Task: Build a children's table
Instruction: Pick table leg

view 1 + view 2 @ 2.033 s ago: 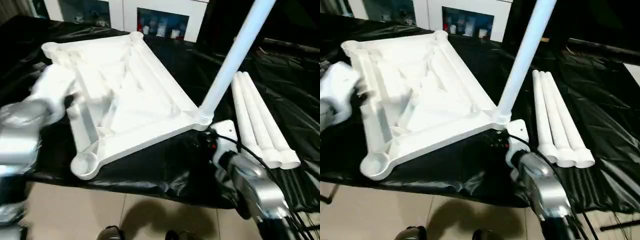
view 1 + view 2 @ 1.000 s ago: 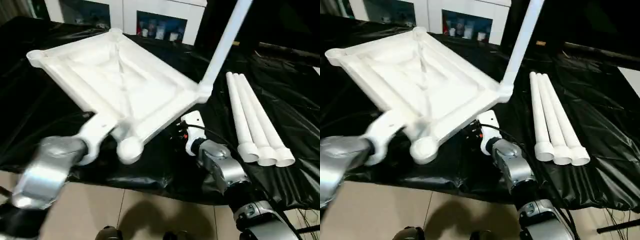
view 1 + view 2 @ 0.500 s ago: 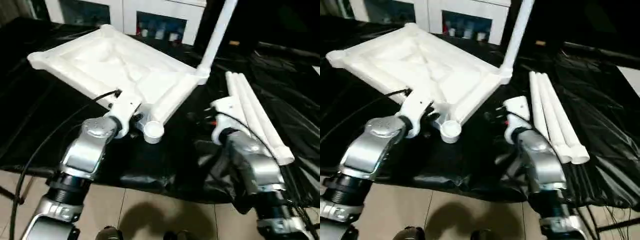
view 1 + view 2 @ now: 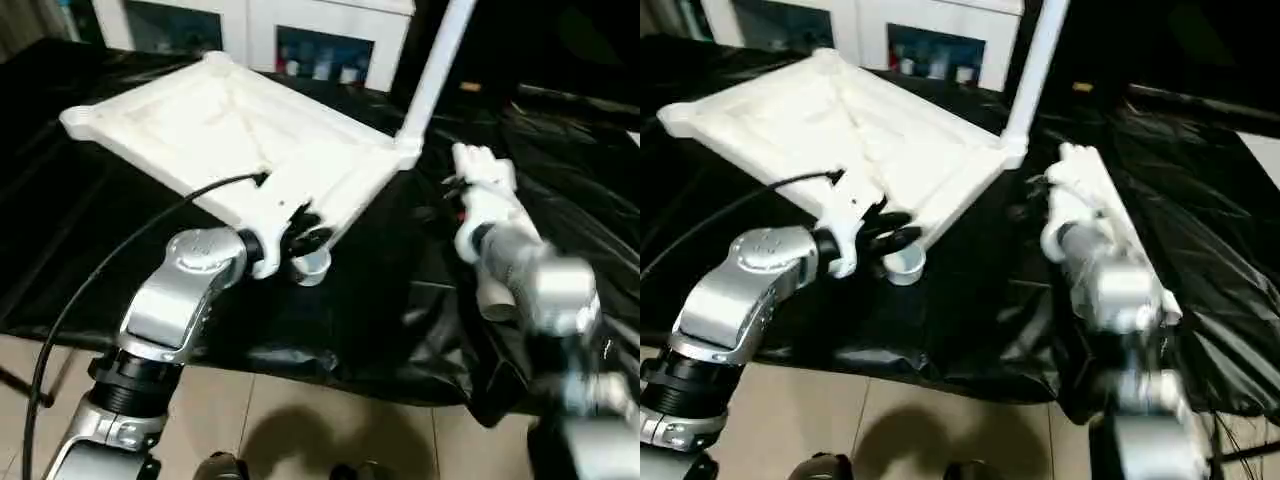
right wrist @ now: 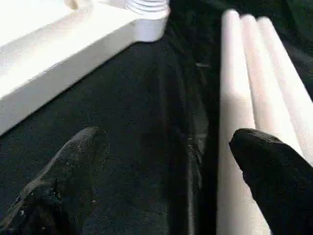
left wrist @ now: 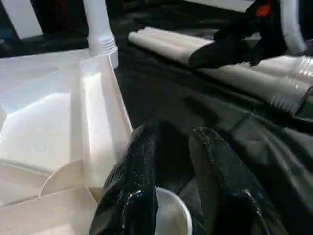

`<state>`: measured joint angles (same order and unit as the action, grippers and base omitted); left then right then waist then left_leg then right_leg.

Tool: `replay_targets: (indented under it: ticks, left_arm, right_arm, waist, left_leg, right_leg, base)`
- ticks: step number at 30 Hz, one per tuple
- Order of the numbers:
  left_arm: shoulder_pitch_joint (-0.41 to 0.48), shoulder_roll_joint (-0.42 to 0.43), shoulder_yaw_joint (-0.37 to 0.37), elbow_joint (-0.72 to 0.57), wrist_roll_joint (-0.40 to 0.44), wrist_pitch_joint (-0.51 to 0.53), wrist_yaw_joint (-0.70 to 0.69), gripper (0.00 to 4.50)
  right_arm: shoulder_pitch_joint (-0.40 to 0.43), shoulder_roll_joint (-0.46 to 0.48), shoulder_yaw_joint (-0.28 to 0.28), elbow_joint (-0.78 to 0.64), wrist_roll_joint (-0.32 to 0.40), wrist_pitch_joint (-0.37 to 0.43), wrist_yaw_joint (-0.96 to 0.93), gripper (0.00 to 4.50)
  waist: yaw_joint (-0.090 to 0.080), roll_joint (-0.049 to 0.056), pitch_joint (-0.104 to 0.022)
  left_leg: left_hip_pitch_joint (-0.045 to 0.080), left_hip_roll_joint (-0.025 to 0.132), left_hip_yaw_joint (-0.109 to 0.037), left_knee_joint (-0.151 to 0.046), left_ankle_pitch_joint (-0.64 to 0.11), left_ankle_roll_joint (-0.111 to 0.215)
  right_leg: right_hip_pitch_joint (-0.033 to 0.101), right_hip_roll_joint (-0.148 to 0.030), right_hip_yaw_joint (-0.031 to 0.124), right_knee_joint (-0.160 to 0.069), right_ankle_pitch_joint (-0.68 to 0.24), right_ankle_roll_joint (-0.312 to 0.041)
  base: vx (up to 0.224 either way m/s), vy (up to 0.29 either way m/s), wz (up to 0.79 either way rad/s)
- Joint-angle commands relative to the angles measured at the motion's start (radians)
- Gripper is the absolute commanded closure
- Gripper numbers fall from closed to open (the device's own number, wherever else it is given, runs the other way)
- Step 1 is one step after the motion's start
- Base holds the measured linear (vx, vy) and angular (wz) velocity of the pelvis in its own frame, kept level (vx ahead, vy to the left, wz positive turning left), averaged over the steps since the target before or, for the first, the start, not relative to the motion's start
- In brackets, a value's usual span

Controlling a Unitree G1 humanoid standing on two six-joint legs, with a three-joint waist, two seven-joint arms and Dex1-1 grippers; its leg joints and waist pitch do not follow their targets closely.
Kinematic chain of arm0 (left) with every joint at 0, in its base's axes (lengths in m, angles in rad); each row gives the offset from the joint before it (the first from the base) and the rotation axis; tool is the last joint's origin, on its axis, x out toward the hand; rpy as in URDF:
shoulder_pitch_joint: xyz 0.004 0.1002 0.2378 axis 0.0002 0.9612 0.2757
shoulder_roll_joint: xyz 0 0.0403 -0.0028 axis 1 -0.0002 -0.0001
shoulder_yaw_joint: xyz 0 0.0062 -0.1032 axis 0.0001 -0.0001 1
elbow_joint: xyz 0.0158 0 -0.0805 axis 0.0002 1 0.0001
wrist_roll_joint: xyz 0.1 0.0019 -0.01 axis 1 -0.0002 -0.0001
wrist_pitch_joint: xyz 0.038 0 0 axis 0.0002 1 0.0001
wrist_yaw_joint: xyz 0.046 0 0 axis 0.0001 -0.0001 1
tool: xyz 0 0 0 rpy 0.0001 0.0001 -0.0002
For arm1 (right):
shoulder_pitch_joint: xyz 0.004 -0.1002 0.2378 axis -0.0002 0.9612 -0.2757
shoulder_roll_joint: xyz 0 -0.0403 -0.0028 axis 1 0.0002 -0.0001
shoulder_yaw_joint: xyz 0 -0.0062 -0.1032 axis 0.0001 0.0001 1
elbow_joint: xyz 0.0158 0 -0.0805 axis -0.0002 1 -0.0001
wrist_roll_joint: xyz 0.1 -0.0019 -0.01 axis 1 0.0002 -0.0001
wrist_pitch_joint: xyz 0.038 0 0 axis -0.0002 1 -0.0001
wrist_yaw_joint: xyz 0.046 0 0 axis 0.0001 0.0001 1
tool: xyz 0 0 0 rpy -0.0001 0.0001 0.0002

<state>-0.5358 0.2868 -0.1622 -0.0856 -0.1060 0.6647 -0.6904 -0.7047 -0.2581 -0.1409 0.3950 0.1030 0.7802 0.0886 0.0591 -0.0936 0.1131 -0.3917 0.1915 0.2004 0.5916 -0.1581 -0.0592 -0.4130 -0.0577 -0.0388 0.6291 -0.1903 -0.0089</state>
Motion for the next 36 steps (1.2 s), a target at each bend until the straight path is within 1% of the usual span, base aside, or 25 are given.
replay_targets:
  ticks: [1, 2, 4, 7, 8, 9, 10, 11, 12, 13, 14, 15, 17, 18, 20, 22, 23, 24, 25, 29, 32, 36]
  left_arm:
    - [0.000, 0.007, -0.008, -0.027, -0.014, 0.011, -0.011, 3.17]
    - [0.009, 0.017, -0.014, -0.039, -0.019, 0.011, -0.019, 3.17]
    - [0.013, 0.021, -0.015, -0.045, -0.022, 0.012, -0.023, 3.17]
    - [0.022, 0.032, -0.024, -0.059, -0.032, 0.024, -0.043, 3.17]
    - [0.024, 0.035, -0.026, -0.060, -0.032, 0.024, -0.046, 3.17]
    - [0.028, 0.039, -0.034, -0.062, -0.032, 0.024, -0.049, 3.17]
    - [0.029, 0.041, -0.036, -0.063, -0.032, 0.024, -0.050, 3.17]
    - [0.029, 0.041, -0.037, -0.064, -0.032, 0.025, -0.050, 3.17]
    - [0.030, 0.042, -0.039, -0.068, -0.035, 0.028, -0.051, 3.17]
    - [0.030, 0.043, -0.040, -0.069, -0.036, 0.028, -0.051, 3.17]
    - [0.033, 0.047, -0.044, -0.075, -0.039, 0.031, -0.052, 3.17]
    - [0.034, 0.049, -0.045, -0.077, -0.040, 0.032, -0.053, 3.17]
    - [0.037, 0.054, -0.048, -0.082, -0.042, 0.036, -0.056, 3.17]
    - [0.039, 0.054, -0.048, -0.084, -0.042, 0.037, -0.056, 3.17]
    - [0.040, 0.054, -0.049, -0.086, -0.043, 0.038, -0.056, 3.17]
    - [0.040, 0.056, -0.050, -0.088, -0.043, 0.039, -0.057, 3.17]
    - [0.043, 0.058, -0.051, -0.091, -0.042, 0.038, -0.056, 3.17]
    - [0.043, 0.058, -0.051, -0.091, -0.042, 0.038, -0.056, 3.17]
    - [0.044, 0.060, -0.053, -0.092, -0.044, 0.037, -0.054, 3.17]
    - [0.045, 0.063, -0.058, -0.095, -0.047, 0.033, -0.051, 3.17]
    - [0.044, 0.063, -0.061, -0.094, -0.047, 0.029, -0.051, 3.17]
    - [0.045, 0.062, -0.066, -0.095, -0.047, 0.025, -0.051, 3.17]
  right_arm:
    - [-0.012, -0.019, -0.032, 0.044, -0.011, 0.030, -0.029, 0.07]
    - [-0.027, -0.026, -0.044, 0.076, -0.008, 0.034, -0.034, 0.07]
    - [-0.035, -0.031, -0.047, 0.093, -0.008, 0.037, -0.036, 0.07]
    - [-0.063, -0.048, -0.037, 0.162, -0.015, 0.047, -0.039, 0.07]
    - [-0.068, -0.050, -0.037, 0.178, -0.016, 0.047, -0.041, 0.07]
    - [-0.080, -0.057, -0.037, 0.223, -0.016, 0.051, -0.036, 0.07]
    - [-0.084, -0.060, -0.036, 0.240, -0.016, 0.055, -0.030, 0.07]
    - [-0.084, -0.061, -0.034, 0.247, -0.017, 0.055, -0.028, 0.07]
    - [-0.085, -0.064, -0.030, 0.271, -0.020, 0.058, -0.026, 0.07]
    - [-0.085, -0.065, -0.030, 0.274, -0.020, 0.057, -0.026, 0.07]
    - [-0.085, -0.066, -0.028, 0.300, -0.022, 0.054, -0.026, 0.07]
    - [-0.087, -0.067, -0.028, 0.311, -0.022, 0.052, -0.025, 0.07]
    - [-0.085, -0.066, -0.028, 0.339, -0.021, 0.045, -0.027, 0.07]
    - [-0.087, -0.066, -0.031, 0.348, -0.017, 0.046, -0.025, 0.07]
    - [-0.089, -0.065, -0.035, 0.356, -0.009, 0.046, -0.019, 0.07]
    - [-0.090, -0.062, -0.033, 0.355, -0.006, 0.045, -0.007, 0.07]
    - [-0.089, -0.055, -0.027, 0.332, 0.001, 0.040, 0.020, 0.07]
    - [-0.089, -0.054, -0.026, 0.329, 0.002, 0.040, 0.023, 0.07]
    - [-0.088, -0.050, -0.011, 0.305, 0.004, 0.047, 0.048, 0.07]
    - [-0.081, -0.039, 0.009, 0.271, 0.014, 0.057, 0.087, 0.07]
    - [-0.080, -0.039, 0.010, 0.293, 0.008, 0.055, 0.077, 0.07]
    - [-0.071, -0.040, 0.019, 0.340, -0.007, 0.084, 0.080, 0.07]
  waist:
    - [0.001, 0.006, -0.086]
    - [0.001, 0.005, -0.088]
    - [0.001, 0.006, -0.088]
    - [0.001, 0.006, -0.087]
    - [0.000, 0.005, -0.086]
    - [0.001, 0.005, -0.086]
    - [0.000, 0.003, -0.086]
    - [0.001, 0.004, -0.086]
    - [0.000, 0.000, -0.087]
    - [0.001, 0.002, -0.087]
    - [0.001, -0.002, -0.088]
    - [0.002, 0.000, -0.088]
    - [0.002, 0.000, -0.088]
    - [0.002, -0.004, -0.091]
    - [0.001, -0.004, -0.092]
    - [0.001, -0.005, -0.092]
    - [0.001, -0.006, -0.094]
    - [0.001, -0.005, -0.095]
    - [0.000, -0.006, -0.096]
    - [-0.001, -0.005, -0.099]
    - [0.002, -0.003, -0.100]
    - [0.003, -0.003, -0.102]
  left_leg:
    - [0.025, 0.031, -0.016, -0.059, -0.102, -0.026]
    - [0.025, 0.030, -0.014, -0.057, -0.074, -0.015]
    - [0.025, 0.030, -0.013, -0.056, -0.074, -0.008]
    - [0.026, 0.030, -0.012, -0.056, -0.085, -0.009]
    - [0.026, 0.030, -0.012, -0.057, -0.098, -0.010]
    - [0.026, 0.030, -0.012, -0.056, -0.101, -0.012]
    - [0.026, 0.030, -0.011, -0.056, -0.103, -0.013]
    - [0.027, 0.030, -0.011, -0.055, -0.104, -0.013]
    - [0.025, 0.031, -0.011, -0.055, -0.098, -0.013]
    - [0.025, 0.030, -0.011, -0.055, -0.096, -0.013]
    - [0.025, 0.030, -0.010, -0.054, -0.092, -0.011]
    - [0.025, 0.031, -0.010, -0.054, -0.092, -0.011]
    - [0.025, 0.031, -0.011, -0.054, -0.094, -0.014]
    - [0.024, 0.031, -0.011, -0.053, -0.087, -0.012]
    - [0.024, 0.031, -0.010, -0.052, -0.086, -0.010]
    - [0.022, 0.031, -0.010, -0.051, -0.085, -0.007]
    - [0.021, 0.031, -0.011, -0.051, -0.080, -0.005]
    - [0.022, 0.031, -0.011, -0.051, -0.081, -0.004]
    - [0.021, 0.031, -0.011, -0.050, -0.081, -0.002]
    - [0.023, 0.033, -0.011, -0.049, -0.071, 0.005]
    - [0.026, 0.034, -0.010, -0.049, -0.075, -0.003]
    - [0.026, 0.033, -0.011, -0.048, -0.085, -0.015]
  right_leg:
    - [0.051, -0.066, 0.046, -0.061, -0.075, -0.159]
    - [0.052, -0.064, 0.046, -0.056, -0.028, -0.167]
    - [0.053, -0.064, 0.046, -0.056, -0.018, -0.172]
    - [0.051, -0.064, 0.046, -0.057, -0.034, -0.178]
    - [0.051, -0.064, 0.046, -0.060, -0.056, -0.175]
    - [0.050, -0.065, 0.046, -0.061, -0.064, -0.173]
    - [0.051, -0.066, 0.046, -0.061, -0.072, -0.173]
    - [0.050, -0.066, 0.046, -0.062, -0.074, -0.173]
    - [0.052, -0.066, 0.046, -0.060, -0.072, -0.172]
    - [0.052, -0.066, 0.046, -0.061, -0.074, -0.172]
    - [0.052, -0.065, 0.046, -0.060, -0.071, -0.171]
    - [0.051, -0.066, 0.045, -0.060, -0.074, -0.172]
    - [0.051, -0.066, 0.045, -0.060, -0.082, -0.169]
    - [0.053, -0.067, 0.044, -0.057, -0.077, -0.171]
    - [0.052, -0.066, 0.044, -0.058, -0.075, -0.172]
    - [0.054, -0.066, 0.044, -0.058, -0.072, -0.171]
    - [0.055, -0.067, 0.044, -0.056, -0.068, -0.171]
    - [0.055, -0.067, 0.044, -0.056, -0.067, -0.171]
    - [0.055, -0.067, 0.044, -0.057, -0.070, -0.171]
    - [0.055, -0.067, 0.043, -0.054, -0.059, -0.178]
    - [0.053, -0.067, 0.043, -0.055, -0.068, -0.184]
    - [0.053, -0.066, 0.043, -0.055, -0.075, -0.182]
  base:
    - [0.000, 0.000, 0.00]
    - [0.000, 0.000, 0.00]
    - [0.000, 0.000, 0.00]
    - [0.000, 0.000, 0.00]
    - [0.000, 0.000, 0.00]
    - [0.000, 0.000, 0.00]
    - [0.000, 0.000, 0.00]
    - [0.000, 0.000, 0.00]
    - [0.000, 0.000, 0.00]
    - [0.000, 0.000, 0.00]
    - [0.000, 0.000, 0.00]
    - [0.000, 0.000, 0.00]
    - [0.000, 0.000, 0.00]
    - [0.000, 0.000, 0.00]
    - [0.000, 0.000, 0.00]
    - [0.000, 0.000, 0.00]
    - [0.000, 0.000, 0.00]
    - [0.000, 0.000, 0.00]
    - [0.000, 0.000, 0.00]
    - [0.000, 0.000, 0.00]
    - [0.000, 0.000, 0.00]
    - [0.000, 0.000, 0.00]
